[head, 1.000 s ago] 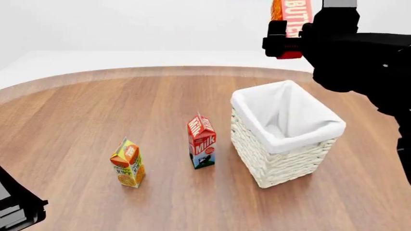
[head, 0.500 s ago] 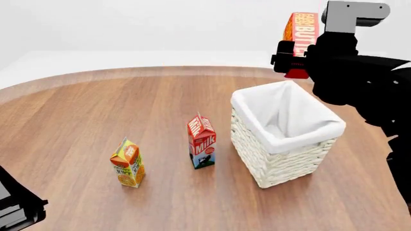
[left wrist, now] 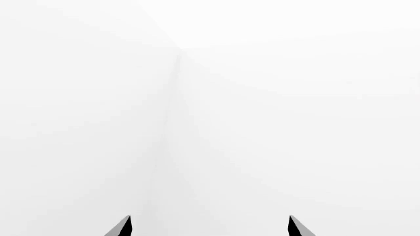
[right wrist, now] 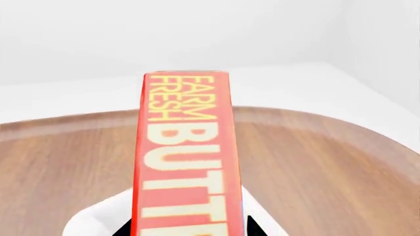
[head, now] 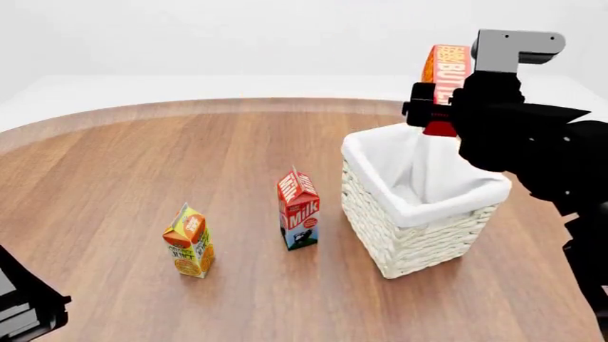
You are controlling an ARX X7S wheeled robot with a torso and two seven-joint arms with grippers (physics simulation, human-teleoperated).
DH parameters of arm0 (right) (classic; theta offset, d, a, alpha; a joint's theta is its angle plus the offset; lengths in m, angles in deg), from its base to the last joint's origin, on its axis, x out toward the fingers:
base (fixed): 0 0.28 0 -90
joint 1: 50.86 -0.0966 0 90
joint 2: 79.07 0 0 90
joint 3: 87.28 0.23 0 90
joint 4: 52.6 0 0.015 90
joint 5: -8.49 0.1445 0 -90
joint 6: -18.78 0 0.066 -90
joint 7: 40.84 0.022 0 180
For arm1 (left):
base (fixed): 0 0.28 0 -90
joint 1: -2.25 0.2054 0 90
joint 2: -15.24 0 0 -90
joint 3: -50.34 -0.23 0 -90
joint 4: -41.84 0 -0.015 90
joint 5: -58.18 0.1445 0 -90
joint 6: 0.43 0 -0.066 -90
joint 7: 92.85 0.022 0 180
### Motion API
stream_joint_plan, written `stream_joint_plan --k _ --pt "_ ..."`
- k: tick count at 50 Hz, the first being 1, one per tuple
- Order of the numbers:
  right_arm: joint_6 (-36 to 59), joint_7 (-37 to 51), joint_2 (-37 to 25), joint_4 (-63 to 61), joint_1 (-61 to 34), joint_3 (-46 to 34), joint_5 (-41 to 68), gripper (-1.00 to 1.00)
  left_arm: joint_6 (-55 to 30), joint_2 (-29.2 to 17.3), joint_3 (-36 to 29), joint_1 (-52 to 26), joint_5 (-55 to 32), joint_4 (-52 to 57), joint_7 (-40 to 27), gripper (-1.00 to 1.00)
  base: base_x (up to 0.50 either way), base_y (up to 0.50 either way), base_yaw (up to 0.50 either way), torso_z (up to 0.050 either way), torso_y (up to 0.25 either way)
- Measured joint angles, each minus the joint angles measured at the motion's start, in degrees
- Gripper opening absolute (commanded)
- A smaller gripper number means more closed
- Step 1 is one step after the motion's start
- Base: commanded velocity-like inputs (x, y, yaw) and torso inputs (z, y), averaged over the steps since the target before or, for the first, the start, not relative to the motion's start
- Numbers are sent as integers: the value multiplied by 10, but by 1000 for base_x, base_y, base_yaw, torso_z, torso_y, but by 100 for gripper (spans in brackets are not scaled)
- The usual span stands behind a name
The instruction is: Pick up the cream cheese box and the butter, and put them in the basket.
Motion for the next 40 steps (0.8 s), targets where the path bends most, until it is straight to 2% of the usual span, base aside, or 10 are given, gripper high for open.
stream_joint_plan --k 40 --pt "-15 -17 15 40 25 -17 -19 -100 -7 -2 1 -6 -2 1 0 100 0 0 0 1 2"
